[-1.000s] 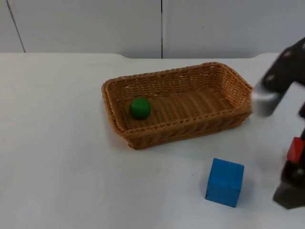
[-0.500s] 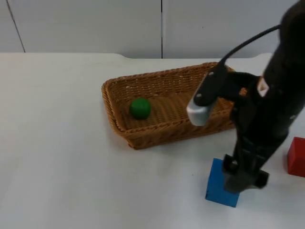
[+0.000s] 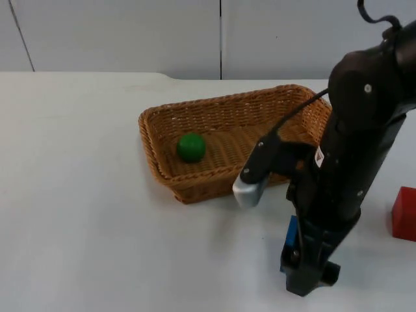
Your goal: Place all geometric objects except the red cube into the basket.
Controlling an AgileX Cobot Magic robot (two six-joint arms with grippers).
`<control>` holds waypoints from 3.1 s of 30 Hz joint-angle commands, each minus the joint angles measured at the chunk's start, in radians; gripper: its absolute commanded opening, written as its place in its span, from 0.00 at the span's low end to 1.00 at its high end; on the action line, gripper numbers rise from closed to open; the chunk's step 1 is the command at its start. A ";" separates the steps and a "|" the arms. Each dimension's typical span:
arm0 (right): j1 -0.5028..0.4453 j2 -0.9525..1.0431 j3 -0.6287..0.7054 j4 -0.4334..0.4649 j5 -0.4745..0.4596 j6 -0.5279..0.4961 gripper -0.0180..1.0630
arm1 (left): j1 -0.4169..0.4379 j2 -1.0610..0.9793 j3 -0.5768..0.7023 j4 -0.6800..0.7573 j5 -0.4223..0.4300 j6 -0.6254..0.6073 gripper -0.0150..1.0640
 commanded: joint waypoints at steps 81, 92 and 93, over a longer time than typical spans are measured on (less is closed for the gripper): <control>-0.240 0.357 -0.821 0.078 0.196 0.243 0.26 | -0.005 -0.005 0.004 -0.024 -0.026 0.003 0.99; -0.240 0.292 -0.821 0.092 0.225 0.243 0.84 | -0.005 -0.005 0.004 -0.024 -0.024 0.003 0.99; -0.240 0.269 -0.821 0.099 0.231 0.243 0.84 | -0.005 -0.005 0.004 -0.024 -0.024 0.003 0.99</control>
